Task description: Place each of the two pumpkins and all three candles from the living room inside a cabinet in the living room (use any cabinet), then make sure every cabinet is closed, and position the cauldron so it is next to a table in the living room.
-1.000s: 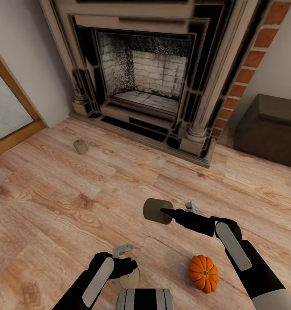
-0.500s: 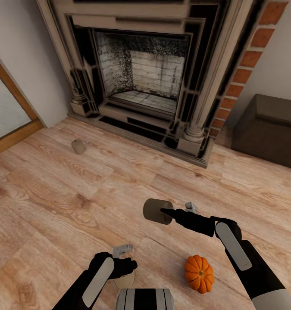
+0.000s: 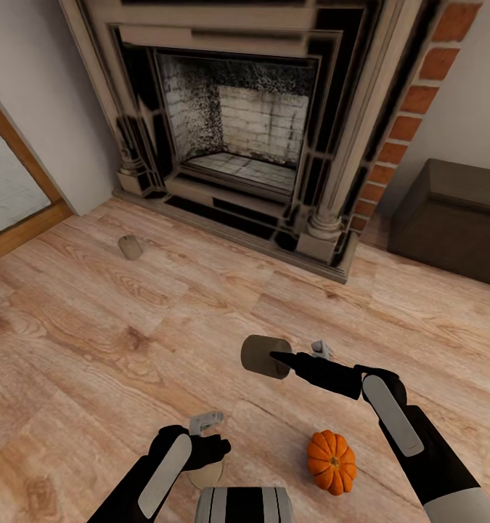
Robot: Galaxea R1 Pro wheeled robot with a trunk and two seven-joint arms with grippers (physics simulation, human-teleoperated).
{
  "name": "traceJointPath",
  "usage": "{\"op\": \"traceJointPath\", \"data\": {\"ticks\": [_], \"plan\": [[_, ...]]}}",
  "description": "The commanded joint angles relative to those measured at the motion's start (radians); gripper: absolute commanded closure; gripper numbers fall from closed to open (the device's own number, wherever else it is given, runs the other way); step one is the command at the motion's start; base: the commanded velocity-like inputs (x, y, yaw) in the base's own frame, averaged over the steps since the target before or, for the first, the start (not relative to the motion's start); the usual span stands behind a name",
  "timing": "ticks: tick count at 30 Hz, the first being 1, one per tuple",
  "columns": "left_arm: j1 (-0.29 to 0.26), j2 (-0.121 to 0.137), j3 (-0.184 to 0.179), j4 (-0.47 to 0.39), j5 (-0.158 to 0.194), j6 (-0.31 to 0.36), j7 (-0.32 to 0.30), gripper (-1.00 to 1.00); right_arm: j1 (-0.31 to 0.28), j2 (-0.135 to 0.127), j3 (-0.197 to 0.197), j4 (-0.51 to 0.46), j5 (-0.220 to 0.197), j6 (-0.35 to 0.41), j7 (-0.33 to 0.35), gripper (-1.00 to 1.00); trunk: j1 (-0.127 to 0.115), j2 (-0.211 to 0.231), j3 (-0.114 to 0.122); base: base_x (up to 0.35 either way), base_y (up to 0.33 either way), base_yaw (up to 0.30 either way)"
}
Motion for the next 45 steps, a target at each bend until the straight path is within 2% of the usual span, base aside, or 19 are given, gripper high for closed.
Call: {"op": "traceJointPath", "data": {"ticks": [1,7,11,16,21,40,43,45], "plan": [[0.0,0.0,-0.001,-0.001,0.011,0.001,0.01,-1.0,-0.001,0.0,0.001,0.0,0.003,0.002,0.004,1.0,0.0,0.0,-0.001,0.0,-0.006,0.0],[0.0,0.0,0.004,-0.001,0.01,-0.002,0.014,-1.0,-0.001,0.0,0.001,0.0,0.004,0.002,0.004,1.0,0.0,0.0,-0.001,0.0,-0.001,0.0],[0.0,0.0,0.008,-0.001,0.012,-0.057,0.02,-1.0,-0.001,0.0,0.001,0.0,0.005,0.002,0.004,1.0,0.0,0.0,-0.001,0.0,0.0,0.0],[0.0,0.0,0.008,0.001,0.014,-0.087,0.077,-1.0,-0.001,-0.001,0.001,0.0,0.005,0.002,0.004,1.0,0.0,0.0,-0.001,0.0,0.0,0.0],[0.0,0.0,0.007,0.002,0.017,-0.09,0.1,-1.0,-0.001,-0.002,0.001,0.0,0.005,0.002,0.004,1.0,0.0,0.0,-0.001,0.0,0.0,0.0],[0.0,0.0,0.003,0.002,0.016,-0.092,0.103,-1.0,-0.001,-0.002,0.001,-0.003,0.001,0.004,0.007,1.0,0.0,0.0,-0.001,0.0,-0.03,0.0],[0.0,0.0,0.006,0.002,0.016,-0.093,0.105,-1.0,-0.001,-0.002,0.001,-0.015,0.0,0.006,0.027,1.0,0.0,0.0,-0.001,0.0,0.0,0.0],[0.0,0.001,0.007,0.002,0.015,-0.093,0.105,-1.0,-0.001,-0.002,0.002,-0.015,0.0,0.013,0.067,1.0,0.0,0.0,-0.001,0.0,0.0,0.0]]}}
